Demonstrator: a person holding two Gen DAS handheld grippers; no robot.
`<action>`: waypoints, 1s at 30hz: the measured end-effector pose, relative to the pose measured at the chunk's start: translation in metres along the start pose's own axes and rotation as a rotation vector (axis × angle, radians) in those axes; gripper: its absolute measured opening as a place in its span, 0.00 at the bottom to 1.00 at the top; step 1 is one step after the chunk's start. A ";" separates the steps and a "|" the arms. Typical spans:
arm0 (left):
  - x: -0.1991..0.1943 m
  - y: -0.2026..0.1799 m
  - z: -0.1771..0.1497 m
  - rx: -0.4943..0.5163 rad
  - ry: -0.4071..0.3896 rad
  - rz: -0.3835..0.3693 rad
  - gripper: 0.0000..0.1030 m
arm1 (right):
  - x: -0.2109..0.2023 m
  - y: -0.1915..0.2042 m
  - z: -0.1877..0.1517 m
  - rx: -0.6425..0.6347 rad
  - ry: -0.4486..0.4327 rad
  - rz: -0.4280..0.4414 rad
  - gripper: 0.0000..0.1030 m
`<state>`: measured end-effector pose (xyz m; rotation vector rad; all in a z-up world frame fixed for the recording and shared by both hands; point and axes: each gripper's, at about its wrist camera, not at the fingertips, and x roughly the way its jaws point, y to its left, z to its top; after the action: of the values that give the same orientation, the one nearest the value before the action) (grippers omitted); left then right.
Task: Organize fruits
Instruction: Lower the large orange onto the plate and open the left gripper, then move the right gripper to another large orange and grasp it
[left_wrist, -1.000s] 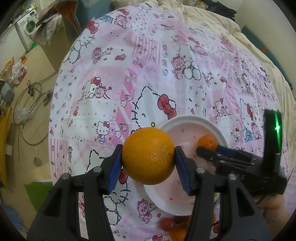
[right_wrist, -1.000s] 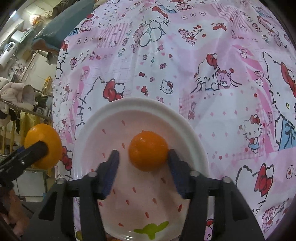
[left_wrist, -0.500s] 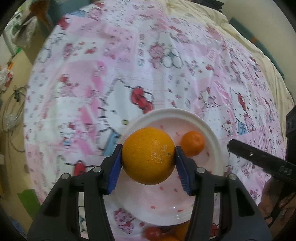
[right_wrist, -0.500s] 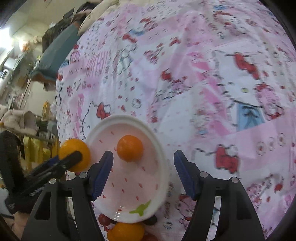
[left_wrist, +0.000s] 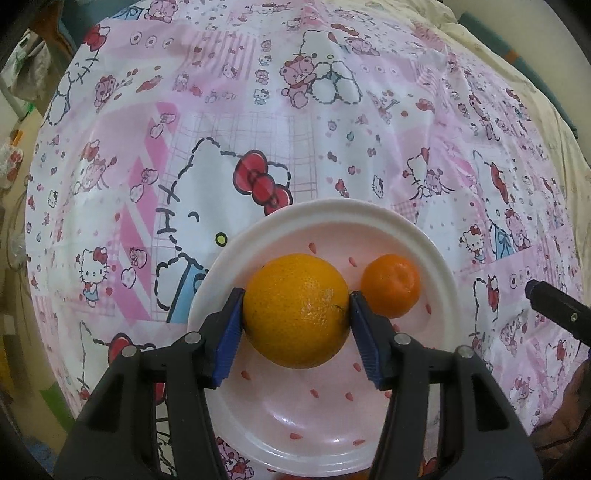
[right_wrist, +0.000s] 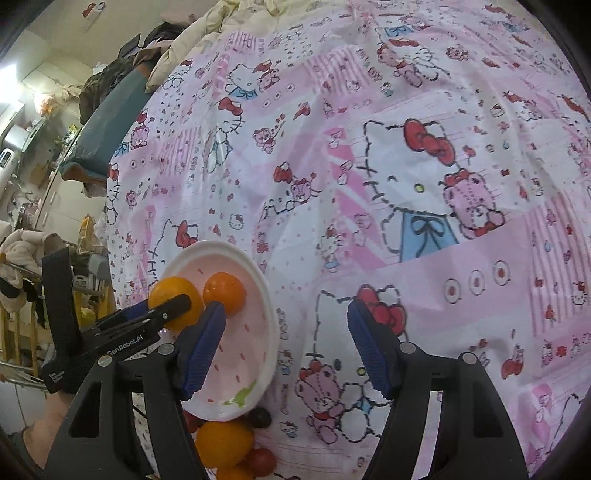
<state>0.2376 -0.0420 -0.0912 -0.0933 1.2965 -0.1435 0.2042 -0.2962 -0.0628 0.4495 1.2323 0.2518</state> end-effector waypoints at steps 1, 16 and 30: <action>0.000 0.000 0.000 -0.001 -0.003 0.004 0.52 | 0.000 -0.001 0.000 0.001 0.001 0.001 0.69; -0.033 -0.006 -0.003 0.028 -0.142 0.068 0.88 | -0.015 0.018 0.000 -0.060 -0.028 0.007 0.69; -0.096 0.003 -0.040 0.038 -0.249 0.112 0.88 | -0.052 0.051 -0.018 -0.110 -0.083 0.011 0.69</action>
<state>0.1736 -0.0234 -0.0114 -0.0056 1.0468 -0.0584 0.1739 -0.2697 -0.0003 0.3683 1.1293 0.3061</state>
